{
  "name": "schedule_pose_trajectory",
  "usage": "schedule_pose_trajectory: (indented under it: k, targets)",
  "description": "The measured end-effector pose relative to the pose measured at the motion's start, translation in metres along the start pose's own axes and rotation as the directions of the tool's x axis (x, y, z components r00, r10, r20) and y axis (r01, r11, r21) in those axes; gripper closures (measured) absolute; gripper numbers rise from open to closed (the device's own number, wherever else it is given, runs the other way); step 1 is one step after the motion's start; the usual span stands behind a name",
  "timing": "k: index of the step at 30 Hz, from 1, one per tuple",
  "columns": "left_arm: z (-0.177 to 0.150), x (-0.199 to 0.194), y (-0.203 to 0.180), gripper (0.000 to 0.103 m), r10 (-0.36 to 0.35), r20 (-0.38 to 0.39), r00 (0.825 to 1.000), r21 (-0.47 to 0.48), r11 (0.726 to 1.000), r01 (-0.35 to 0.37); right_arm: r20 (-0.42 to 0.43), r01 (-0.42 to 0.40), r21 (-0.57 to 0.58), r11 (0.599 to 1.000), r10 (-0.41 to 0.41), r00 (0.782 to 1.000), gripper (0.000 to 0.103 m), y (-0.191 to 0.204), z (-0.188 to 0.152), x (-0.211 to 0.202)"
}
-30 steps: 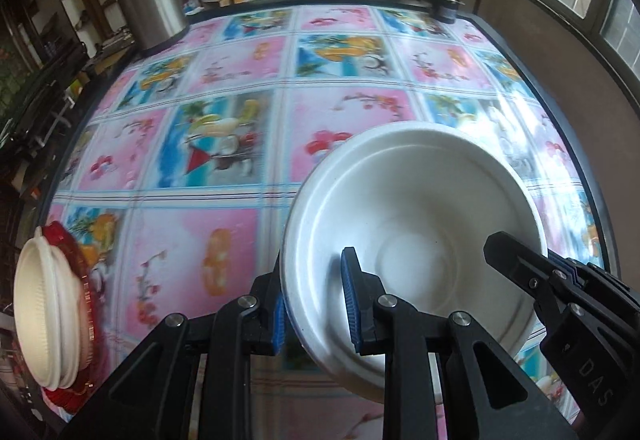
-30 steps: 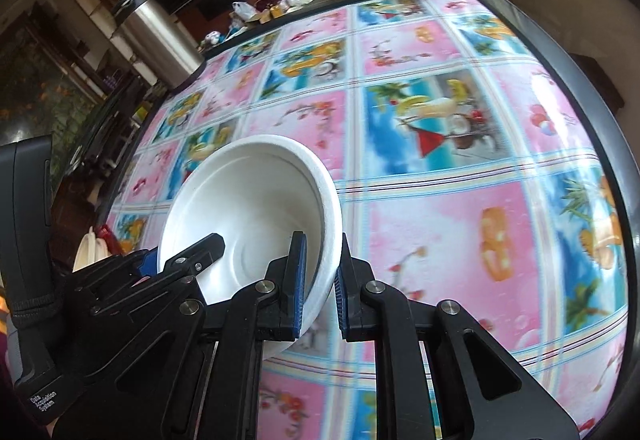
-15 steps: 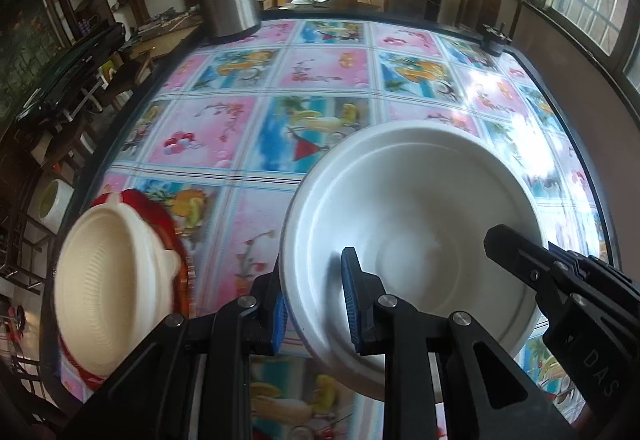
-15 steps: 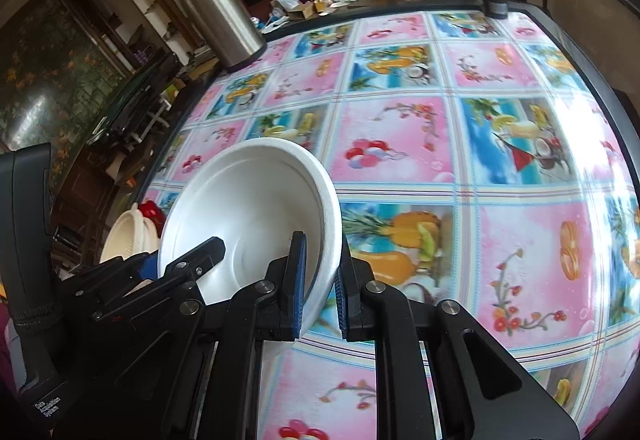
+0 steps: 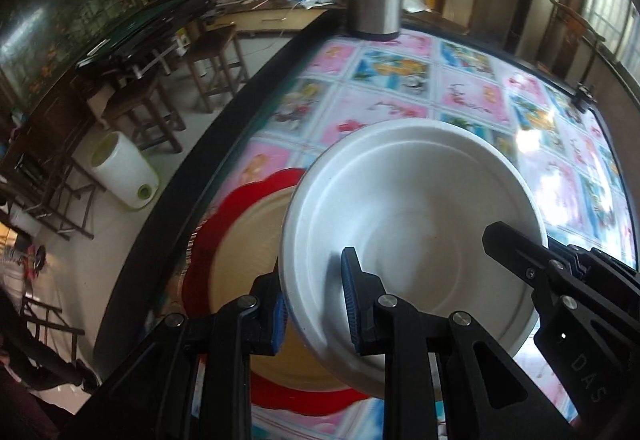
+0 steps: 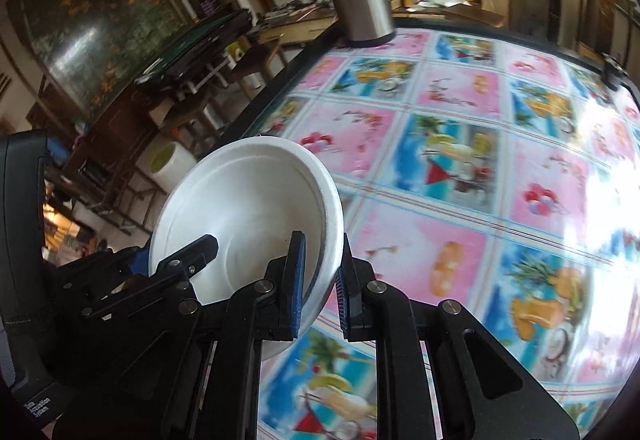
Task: Organize plates and bowls
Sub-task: 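Carry the small white bowl over the bowl stack on the red plates, then lower the small white bowl into the stack and open both tools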
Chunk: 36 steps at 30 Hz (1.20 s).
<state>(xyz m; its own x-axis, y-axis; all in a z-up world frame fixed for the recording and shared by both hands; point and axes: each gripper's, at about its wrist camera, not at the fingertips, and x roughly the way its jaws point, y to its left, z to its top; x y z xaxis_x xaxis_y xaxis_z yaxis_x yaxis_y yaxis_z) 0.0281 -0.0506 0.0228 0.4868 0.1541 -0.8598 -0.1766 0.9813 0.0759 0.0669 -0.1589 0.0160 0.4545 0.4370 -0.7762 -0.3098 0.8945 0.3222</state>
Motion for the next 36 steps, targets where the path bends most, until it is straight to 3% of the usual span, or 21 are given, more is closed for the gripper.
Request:
schedule_pose_trajectory:
  k: [6,14,23,36]
  targets:
    - [-0.004,0.021,0.026,0.08,-0.025,-0.052,0.998,-0.041,0.999,0.023,-0.05,0.006,-0.038,0.999,-0.007,0.999,0.089,0.023,-0.002,0.025]
    - [-0.016,0.03,0.041,0.08,-0.017,-0.063,0.998,-0.04,0.999,0.015,-0.081,0.029,-0.085,0.996,-0.035,0.996,0.089,0.037,-0.009,0.041]
    - [-0.022,0.035,0.042,0.08,0.003,-0.054,0.999,-0.025,1.0,-0.005,-0.074,0.043,-0.063,0.997,-0.047,0.996,0.088,0.035,-0.013,0.046]
    - [-0.021,0.029,0.044,0.079,0.038,-0.017,0.999,-0.016,0.999,-0.038,-0.032,0.002,-0.023,1.0,-0.003,0.999,0.088,0.03,-0.011,0.038]
